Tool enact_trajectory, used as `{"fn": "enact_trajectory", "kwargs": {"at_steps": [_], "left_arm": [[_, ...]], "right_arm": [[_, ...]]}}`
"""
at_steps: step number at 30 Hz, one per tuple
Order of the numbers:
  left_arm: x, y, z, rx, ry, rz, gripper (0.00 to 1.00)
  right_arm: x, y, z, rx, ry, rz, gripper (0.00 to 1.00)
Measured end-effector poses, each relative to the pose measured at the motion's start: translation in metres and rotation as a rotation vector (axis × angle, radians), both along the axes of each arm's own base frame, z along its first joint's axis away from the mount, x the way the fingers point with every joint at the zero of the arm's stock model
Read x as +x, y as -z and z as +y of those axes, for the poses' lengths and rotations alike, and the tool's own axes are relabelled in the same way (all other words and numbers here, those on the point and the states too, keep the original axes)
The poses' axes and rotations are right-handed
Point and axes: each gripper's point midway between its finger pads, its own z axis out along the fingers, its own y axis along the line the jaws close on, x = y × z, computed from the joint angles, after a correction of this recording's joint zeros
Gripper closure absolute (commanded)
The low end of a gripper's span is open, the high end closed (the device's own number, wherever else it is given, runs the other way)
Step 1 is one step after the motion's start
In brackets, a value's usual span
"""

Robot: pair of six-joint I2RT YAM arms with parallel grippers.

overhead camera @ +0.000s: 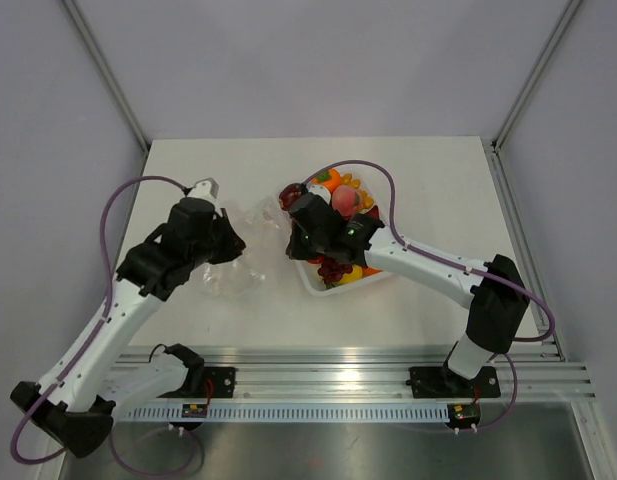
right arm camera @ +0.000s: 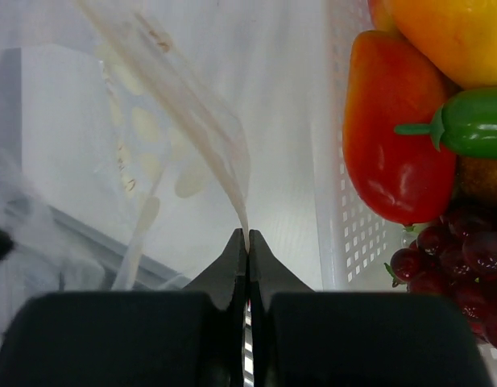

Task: Place the food in the zip-top bag and seal the zipper
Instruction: Open the zipper of the food storage bag.

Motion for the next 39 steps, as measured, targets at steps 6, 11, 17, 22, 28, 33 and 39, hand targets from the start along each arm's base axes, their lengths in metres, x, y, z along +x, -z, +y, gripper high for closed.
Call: {"fn": "enact_trajectory", "kwargs": {"at_steps": [6,11,17,22,28,33,39], "left_arm": [[0.004,-0.048,0.023,-0.058,-0.078,-0.113,1.00],[0.004,-0.034,0.024,-0.040,-0.079,-0.067,1.00],[0.009,0.006,0.019,-0.012,-0.065,0.048,1.00],[0.017,0.024,0.014,-0.003,-0.059,0.070,1.00],[0.017,0.042,0.013,-0.017,-0.061,0.066,1.00],[0.019,0.044,0.009,-0.032,-0.054,0.063,1.00],[0.020,0.061,-0.001,-0.030,-0.018,0.137,1.00]], "right_arm": [[0.002,0.000,-0.001,-0.006,0.006,-0.013,1.00],[0.004,0.003,-0.001,-0.028,-0.003,-0.029,1.00],[0.009,0.017,-0.004,-0.089,-0.021,-0.040,1.00],[0.019,0.015,-0.004,-0.103,-0.026,-0.055,0.96],[0.023,0.017,-0.005,-0.117,-0.029,-0.055,0.85],[0.023,0.019,-0.005,-0.122,-0.032,-0.053,0.70],[0.021,0.018,-0.003,-0.117,-0.041,-0.049,0.47]]}}
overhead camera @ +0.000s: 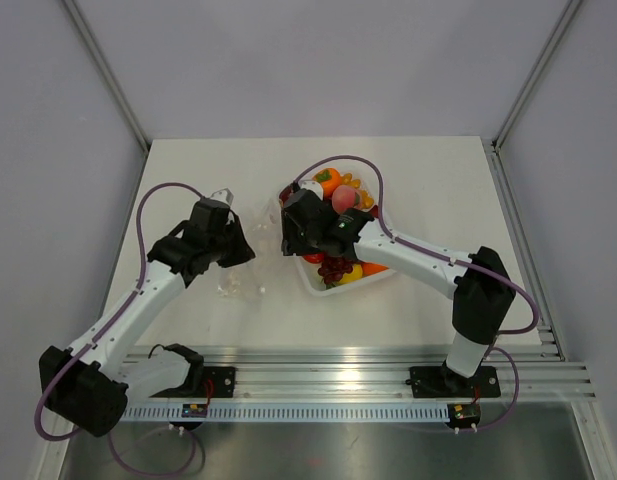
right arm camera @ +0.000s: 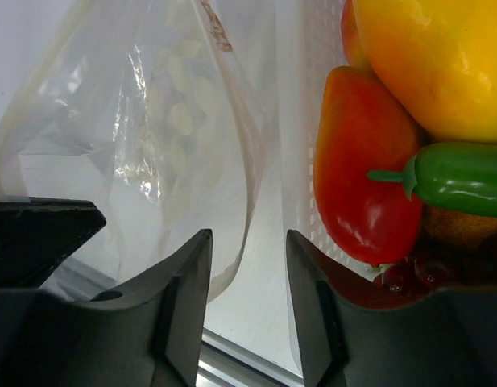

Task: Place the food in the zip-top bag and seal the zipper
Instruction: Open the zipper of the food storage bag.

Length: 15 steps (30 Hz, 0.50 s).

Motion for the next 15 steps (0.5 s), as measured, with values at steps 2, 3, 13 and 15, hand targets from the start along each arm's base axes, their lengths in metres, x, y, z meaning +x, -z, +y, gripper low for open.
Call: {"fn": "enact_trajectory", "kwargs": {"at_steps": [2,3,13,15], "left_arm": [[0.000,0.001,-0.001,-0.001,0.006,0.006,1.00],[0.000,0.001,-0.001,-0.003,0.006,0.004,1.00],[-0.001,0.000,-0.002,-0.008,0.012,0.006,1.00],[-0.001,0.000,-0.002,-0.008,0.012,0.006,1.00]], "right_arm": [[-0.001,0.000,0.001,0.003,-0.004,0.003,0.43],[-0.001,-0.001,0.001,0.004,-0.005,0.003,0.42],[-0.001,-0.058,-0.022,0.066,0.031,-0.120,0.20],[0.000,-0.075,-0.034,0.072,0.055,-0.172,0.19]]}}
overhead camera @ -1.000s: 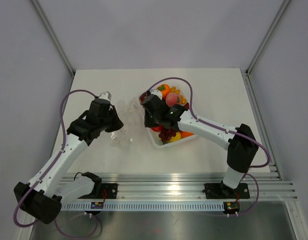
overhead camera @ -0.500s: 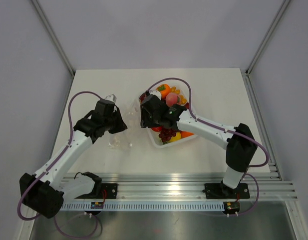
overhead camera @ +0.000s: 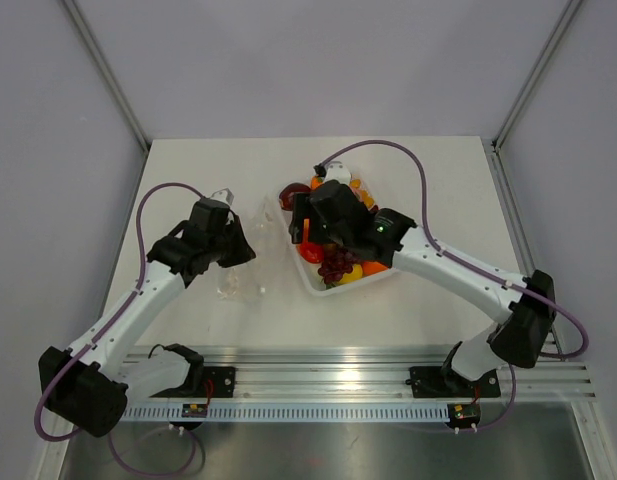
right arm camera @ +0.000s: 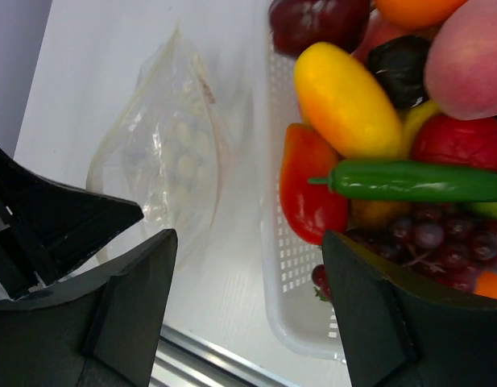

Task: Place the food in the zip-top bag and seal the zipper
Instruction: Open the zipper of the food storage bag, then pick up the fake fruit from the bin.

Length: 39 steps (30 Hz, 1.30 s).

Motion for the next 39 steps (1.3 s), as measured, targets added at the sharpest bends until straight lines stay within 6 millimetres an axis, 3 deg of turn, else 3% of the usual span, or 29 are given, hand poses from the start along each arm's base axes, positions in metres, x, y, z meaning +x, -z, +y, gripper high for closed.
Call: {"fn": "enact_trajectory", "kwargs": {"at_steps": [5,13,17,22,27,39], "left_arm": [[0.000,0.000,0.000,-0.001,0.002,0.001,1.00],[-0.001,0.000,-0.001,-0.004,0.008,0.002,1.00],[-0.002,0.000,-0.003,-0.010,0.017,0.004,1.00],[-0.003,0.000,-0.004,-0.012,0.030,0.005,1.00],[-0.003,-0.001,-0.004,-0.009,0.040,0.003,1.00],[-0.004,-0.001,-0.004,-0.008,0.047,0.001,1.00]], "right_arm": [[0.011,-0.016,-0.035,-0.035,0.092,-0.076,0.19],[0.063,0.005,-0.120,-0.121,0.318,-0.028,0.14],[0.078,0.008,-0.142,-0.138,0.358,-0.020,0.10],[0.100,0.026,-0.147,-0.148,0.345,0.022,0.03],[0.122,0.053,-0.141,-0.135,0.299,0.081,0.01],[0.147,0.080,-0.117,-0.081,0.224,0.138,0.01]]}}
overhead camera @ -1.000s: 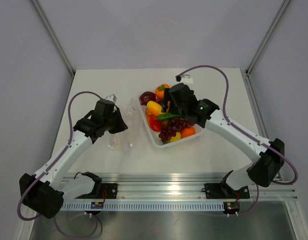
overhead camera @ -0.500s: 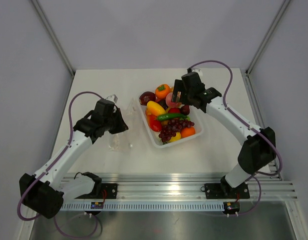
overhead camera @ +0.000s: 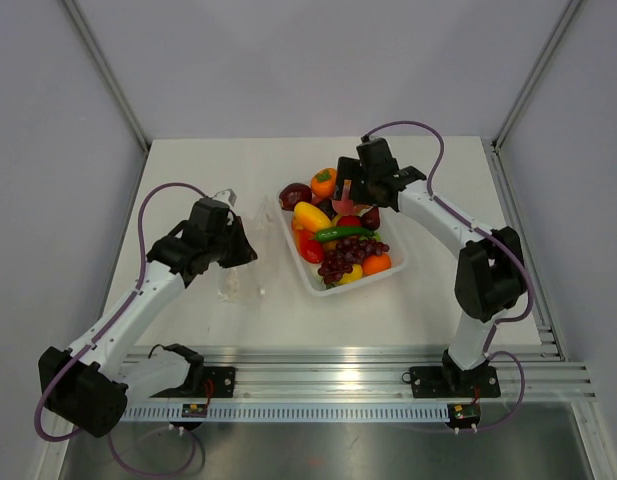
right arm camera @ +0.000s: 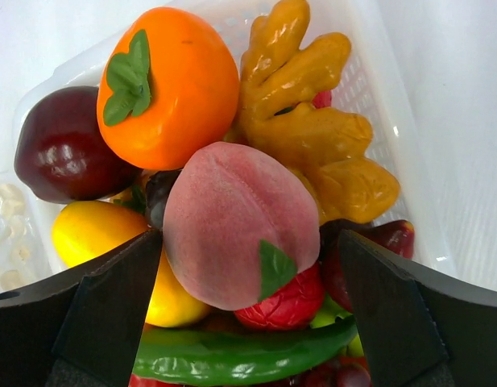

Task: Place the food in the zip-top bag and seal the zipper
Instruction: Pick up the fake fruit from the bin.

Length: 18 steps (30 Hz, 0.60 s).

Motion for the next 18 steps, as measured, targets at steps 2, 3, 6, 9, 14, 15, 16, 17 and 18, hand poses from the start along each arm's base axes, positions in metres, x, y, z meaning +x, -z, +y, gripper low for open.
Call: {"fn": "enact_trajectory", "kwargs": {"at_steps": [2,3,6,9,14,15,16,17,18], "left_arm": [[0.000,0.000,0.000,-0.001,0.001,0.000,1.00],[0.000,0.000,0.000,-0.001,0.001,0.001,1.00],[-0.001,0.000,-0.001,-0.004,0.005,0.002,1.00],[-0.001,0.000,-0.001,-0.006,0.007,0.003,1.00],[-0.001,0.000,-0.002,-0.010,0.010,0.004,1.00],[-0.001,0.000,-0.002,-0.011,0.011,0.004,1.00],[-0.002,-0.001,-0.003,-0.012,0.012,0.005,1.00],[-0.002,-0.001,-0.003,-0.012,0.012,0.005,1.00],[-0.002,-0.001,-0.003,-0.012,0.012,0.005,1.00]], "right_arm": [[0.002,0.005,0.003,0.007,-0.010,0.011,0.01],[0.002,0.007,0.005,0.009,-0.014,0.017,0.01],[0.002,0.012,0.008,0.015,-0.025,0.028,0.00],[0.002,0.012,0.010,0.023,-0.032,0.030,0.05],[0.005,0.010,0.011,0.031,-0.033,0.016,0.14],[0.005,0.010,0.011,0.032,-0.033,0.014,0.16],[0.006,0.009,0.011,0.033,-0.033,0.013,0.17],[0.006,0.009,0.012,0.034,-0.033,0.011,0.18],[0.006,0.009,0.012,0.035,-0.034,0.009,0.19]]}}
